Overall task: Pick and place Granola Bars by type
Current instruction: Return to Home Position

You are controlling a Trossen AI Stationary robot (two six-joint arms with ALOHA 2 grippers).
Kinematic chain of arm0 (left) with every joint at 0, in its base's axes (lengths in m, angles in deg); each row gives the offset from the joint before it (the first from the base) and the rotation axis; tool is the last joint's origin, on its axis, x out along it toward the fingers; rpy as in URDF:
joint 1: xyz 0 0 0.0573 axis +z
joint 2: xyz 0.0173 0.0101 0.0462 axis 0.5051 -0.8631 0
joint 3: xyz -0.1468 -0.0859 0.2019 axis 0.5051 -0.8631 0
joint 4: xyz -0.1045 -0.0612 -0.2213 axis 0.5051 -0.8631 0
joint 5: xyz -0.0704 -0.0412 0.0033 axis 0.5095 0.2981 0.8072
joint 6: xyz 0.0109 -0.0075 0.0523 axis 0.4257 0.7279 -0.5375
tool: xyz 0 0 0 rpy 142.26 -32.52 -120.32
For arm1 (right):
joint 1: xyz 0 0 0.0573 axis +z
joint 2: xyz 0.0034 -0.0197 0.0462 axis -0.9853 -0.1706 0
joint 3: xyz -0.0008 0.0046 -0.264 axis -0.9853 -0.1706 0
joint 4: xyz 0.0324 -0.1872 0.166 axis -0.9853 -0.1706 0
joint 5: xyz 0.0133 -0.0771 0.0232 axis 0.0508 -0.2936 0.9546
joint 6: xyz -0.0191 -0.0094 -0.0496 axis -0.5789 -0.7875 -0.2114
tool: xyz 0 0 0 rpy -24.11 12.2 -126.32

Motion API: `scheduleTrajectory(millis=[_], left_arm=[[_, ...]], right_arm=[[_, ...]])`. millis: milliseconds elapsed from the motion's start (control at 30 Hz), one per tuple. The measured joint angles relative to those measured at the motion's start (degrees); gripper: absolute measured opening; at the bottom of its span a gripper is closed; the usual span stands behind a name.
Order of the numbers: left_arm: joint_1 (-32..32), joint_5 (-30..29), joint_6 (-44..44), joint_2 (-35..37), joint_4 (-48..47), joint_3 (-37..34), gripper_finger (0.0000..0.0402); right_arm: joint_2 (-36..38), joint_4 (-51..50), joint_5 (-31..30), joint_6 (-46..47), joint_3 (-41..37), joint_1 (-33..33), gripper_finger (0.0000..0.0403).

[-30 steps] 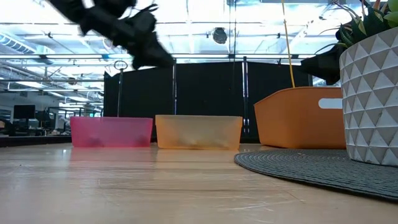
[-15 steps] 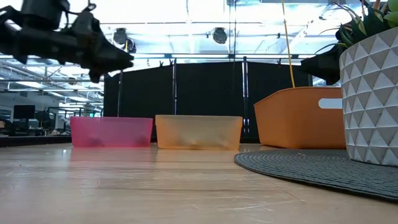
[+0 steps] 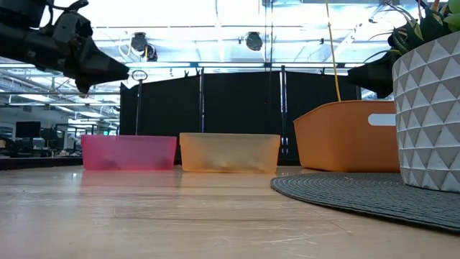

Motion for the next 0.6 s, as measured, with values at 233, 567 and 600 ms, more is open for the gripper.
scheduleTrajectory(millis=[233,567,600], left_arm=[[-1.9,-0.9,-0.1,3.0,1.8,-4.1,0.0118],[-2.2,1.3,1.9,5.2,3.1,-8.6,0.0118],[-2.2,1.9,1.9,5.2,3.0,-8.6,0.0118]], right_arm=[[0.0,0.0,0.0,0.0,0.0,0.0,0.0128],[0.0,0.0,0.0,0.0,0.0,0.0,0.0128],[0.0,0.0,0.0,0.0,0.0,0.0,0.0128]])
